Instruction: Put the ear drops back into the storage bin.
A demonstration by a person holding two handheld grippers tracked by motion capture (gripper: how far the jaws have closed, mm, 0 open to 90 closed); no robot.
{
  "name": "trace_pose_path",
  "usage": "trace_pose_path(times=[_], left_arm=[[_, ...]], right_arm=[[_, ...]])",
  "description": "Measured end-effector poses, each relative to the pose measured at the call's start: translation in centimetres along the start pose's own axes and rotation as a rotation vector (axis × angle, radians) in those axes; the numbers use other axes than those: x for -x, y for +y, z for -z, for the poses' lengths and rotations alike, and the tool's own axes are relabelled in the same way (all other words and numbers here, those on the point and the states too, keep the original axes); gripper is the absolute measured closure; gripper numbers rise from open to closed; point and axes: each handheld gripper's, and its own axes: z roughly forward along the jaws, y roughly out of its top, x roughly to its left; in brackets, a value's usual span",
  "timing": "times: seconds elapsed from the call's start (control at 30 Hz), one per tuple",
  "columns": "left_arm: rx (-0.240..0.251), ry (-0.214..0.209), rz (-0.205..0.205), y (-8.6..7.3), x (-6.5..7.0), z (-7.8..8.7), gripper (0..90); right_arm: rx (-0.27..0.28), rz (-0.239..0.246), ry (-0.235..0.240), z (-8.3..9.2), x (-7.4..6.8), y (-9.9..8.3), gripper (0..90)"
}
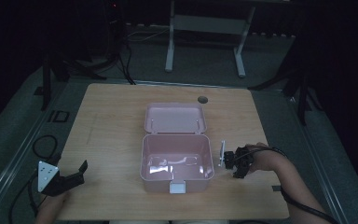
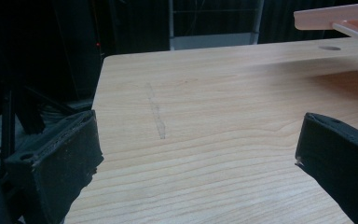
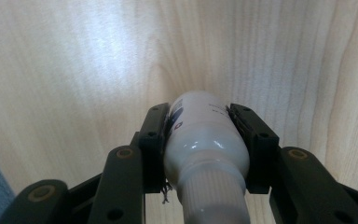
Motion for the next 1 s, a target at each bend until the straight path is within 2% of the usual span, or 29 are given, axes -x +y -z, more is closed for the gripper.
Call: trace_pose_path(times=[0.33,0.63,1.0], left_arm=[[-0.002,0.001,0.001,0.0,0.0,0.0,0.3],[-0.002,0.002,0.003,0.0,0.0,0.0,0.4],[-0.002,0.001,0.003,0.0,0.0,-0.1,0.4]], right_arm=[[-0.023,0.02,0.037,1.5,-1.2,0.2,59.6],[0.001,0.028,0.024,4.6,-1.8,0.1,59.6],[-0.004,0.016,0.016,7.9,-2.0,0.8,59.6]])
